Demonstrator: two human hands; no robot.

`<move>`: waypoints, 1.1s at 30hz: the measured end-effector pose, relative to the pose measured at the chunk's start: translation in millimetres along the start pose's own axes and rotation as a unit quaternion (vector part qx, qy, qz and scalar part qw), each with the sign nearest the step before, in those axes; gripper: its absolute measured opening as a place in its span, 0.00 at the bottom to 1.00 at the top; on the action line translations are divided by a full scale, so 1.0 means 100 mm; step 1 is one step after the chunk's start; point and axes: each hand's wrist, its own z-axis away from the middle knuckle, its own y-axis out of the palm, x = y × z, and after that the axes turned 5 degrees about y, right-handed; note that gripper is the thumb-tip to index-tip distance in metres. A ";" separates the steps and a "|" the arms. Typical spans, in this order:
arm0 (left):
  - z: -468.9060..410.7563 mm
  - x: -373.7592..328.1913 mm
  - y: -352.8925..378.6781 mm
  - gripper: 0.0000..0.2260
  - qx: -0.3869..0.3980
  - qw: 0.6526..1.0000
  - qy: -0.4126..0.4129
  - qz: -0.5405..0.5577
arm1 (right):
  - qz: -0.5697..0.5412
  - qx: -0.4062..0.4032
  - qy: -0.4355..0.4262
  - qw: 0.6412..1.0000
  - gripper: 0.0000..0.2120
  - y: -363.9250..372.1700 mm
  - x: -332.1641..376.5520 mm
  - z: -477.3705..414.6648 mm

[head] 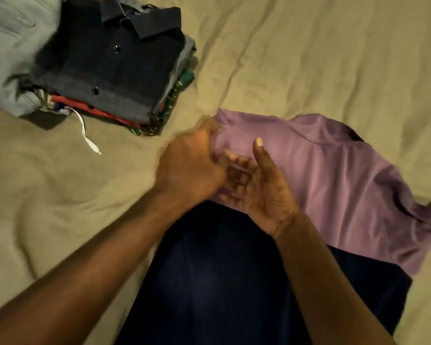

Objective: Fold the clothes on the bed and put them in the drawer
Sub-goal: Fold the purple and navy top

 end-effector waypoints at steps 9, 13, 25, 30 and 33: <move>0.84 0.09 0.67 0.25 -0.050 0.995 -0.064 0.063 | 0.018 -0.270 0.016 0.963 0.09 -0.59 0.17 0.10; 1.27 0.42 0.99 0.37 0.006 0.995 -0.083 -0.047 | 0.118 -0.350 -0.014 0.929 0.06 -0.81 0.29 0.06; 2.46 0.44 1.31 0.34 -0.052 0.991 -0.060 -0.107 | 0.453 -0.392 -0.141 0.788 0.18 -1.24 0.74 -0.14; 3.12 0.25 1.51 0.33 -0.047 0.987 -0.078 -0.136 | 0.703 -0.382 -0.273 0.535 0.24 -1.03 0.41 0.25; 3.44 0.18 1.58 0.24 -0.055 0.975 -0.140 -0.161 | 0.768 -0.015 -0.367 0.524 0.21 -0.82 -0.29 0.60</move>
